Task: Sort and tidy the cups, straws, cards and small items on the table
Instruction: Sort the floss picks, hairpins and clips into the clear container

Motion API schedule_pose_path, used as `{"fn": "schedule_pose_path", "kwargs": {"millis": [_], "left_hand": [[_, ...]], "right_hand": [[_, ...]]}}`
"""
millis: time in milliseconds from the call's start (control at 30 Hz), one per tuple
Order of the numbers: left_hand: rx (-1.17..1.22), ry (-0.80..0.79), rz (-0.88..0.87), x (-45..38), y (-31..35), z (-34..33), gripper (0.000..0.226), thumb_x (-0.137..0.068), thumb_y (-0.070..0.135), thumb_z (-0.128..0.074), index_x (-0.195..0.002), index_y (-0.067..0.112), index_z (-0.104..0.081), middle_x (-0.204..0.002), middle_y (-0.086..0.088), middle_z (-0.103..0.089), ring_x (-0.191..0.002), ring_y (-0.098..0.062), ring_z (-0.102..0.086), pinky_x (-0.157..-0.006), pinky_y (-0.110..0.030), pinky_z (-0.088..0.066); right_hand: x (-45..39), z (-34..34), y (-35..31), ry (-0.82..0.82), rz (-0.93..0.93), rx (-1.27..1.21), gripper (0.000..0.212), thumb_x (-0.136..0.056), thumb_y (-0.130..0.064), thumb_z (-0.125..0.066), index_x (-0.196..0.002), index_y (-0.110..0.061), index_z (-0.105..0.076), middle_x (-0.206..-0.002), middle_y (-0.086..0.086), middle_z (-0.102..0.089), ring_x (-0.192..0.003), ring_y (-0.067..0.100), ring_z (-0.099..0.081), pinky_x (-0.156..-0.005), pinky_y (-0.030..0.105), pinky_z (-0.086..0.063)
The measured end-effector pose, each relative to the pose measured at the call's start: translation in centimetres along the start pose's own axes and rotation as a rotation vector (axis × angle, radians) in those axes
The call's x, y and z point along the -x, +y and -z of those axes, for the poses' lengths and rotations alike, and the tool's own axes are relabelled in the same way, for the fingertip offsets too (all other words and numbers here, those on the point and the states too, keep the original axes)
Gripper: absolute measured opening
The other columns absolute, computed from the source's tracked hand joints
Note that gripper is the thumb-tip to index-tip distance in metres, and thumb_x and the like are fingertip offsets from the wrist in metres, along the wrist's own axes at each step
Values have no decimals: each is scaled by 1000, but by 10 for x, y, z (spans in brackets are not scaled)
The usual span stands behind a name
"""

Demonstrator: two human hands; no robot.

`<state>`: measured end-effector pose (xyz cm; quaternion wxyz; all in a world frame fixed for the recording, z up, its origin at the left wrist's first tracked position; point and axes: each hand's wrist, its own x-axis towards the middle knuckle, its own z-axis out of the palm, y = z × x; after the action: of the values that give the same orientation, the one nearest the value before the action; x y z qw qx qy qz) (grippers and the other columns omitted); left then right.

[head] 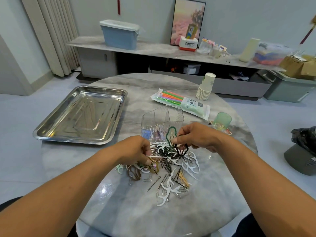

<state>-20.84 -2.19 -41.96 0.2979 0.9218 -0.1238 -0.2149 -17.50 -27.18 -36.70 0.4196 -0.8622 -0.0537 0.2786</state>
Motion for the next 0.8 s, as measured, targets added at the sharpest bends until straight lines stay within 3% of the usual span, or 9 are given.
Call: {"fn": "schedule_pose_path", "kwargs": {"millis": [100,167,233,367,500,600,700,800], "left_hand": [[28,15,7,3,3,2,20,-78,29,-87,-79,25,-67,-76,8,-70,-62,-3,-59,-55,-16,-43],[99,0,13,4,6,3,19,-80,25,-86,-80,22,-67,-66,9,-69,-57,-3,-60,-52,-16,-43],[145,-16,25,6,8,5,18,-81,22,-85,-81,22,-66,-61,10,-67,-56,-4,-59,-53,-19,-44],[208,-28,43,10,10,7,19,-82,23,-84,-91,23,-68,-73,6,-73,-66,-12,-64,-63,-31,-51],[250,-6,93,10,12,10,45,-77,25,-89,-110,30,-59,-89,0,-77,-84,-20,-74,-81,-39,-57],[338,-24,151,10,15,13,59,-73,18,-91,-118,28,-53,-93,-9,-77,-78,-21,-73,-82,-45,-61],[434,-48,179,13,20,17,54,-75,9,-89,-116,20,-55,-85,-13,-78,-69,-20,-73,-65,-31,-58],[470,-3,178,16,21,22,38,-77,6,-86,-107,10,-64,-86,-16,-77,-80,-29,-75,-78,-38,-62]], "right_hand": [[3,3,-2,-21,54,2,27,-81,-36,-83,-86,-17,-66,-75,1,-71,-78,15,-62,-62,27,-38],[5,4,-2,-42,77,26,28,-82,-38,-83,-89,-16,-67,-76,0,-70,-76,13,-61,-66,29,-38],[5,4,-2,-60,102,13,25,-82,-34,-83,-88,-17,-67,-76,0,-69,-71,12,-59,-65,29,-38],[5,4,-7,-32,161,-127,19,-83,-25,-83,-87,-16,-67,-80,4,-70,-68,12,-58,-60,27,-35],[-1,0,-19,319,278,-354,17,-81,-20,-84,-85,-9,-72,-73,-4,-70,-62,0,-59,-62,14,-44],[-12,-6,-31,591,340,-560,28,-82,-16,-84,-92,7,-71,-69,1,-66,-56,2,-56,-55,14,-45],[-25,-16,-44,715,341,-536,29,-84,-17,-83,-88,7,-68,-74,12,-70,-61,14,-63,-55,24,-50],[-37,-27,-51,772,335,-362,28,-84,-24,-83,-79,-1,-67,-77,13,-73,-72,26,-72,-67,41,-61]]}}
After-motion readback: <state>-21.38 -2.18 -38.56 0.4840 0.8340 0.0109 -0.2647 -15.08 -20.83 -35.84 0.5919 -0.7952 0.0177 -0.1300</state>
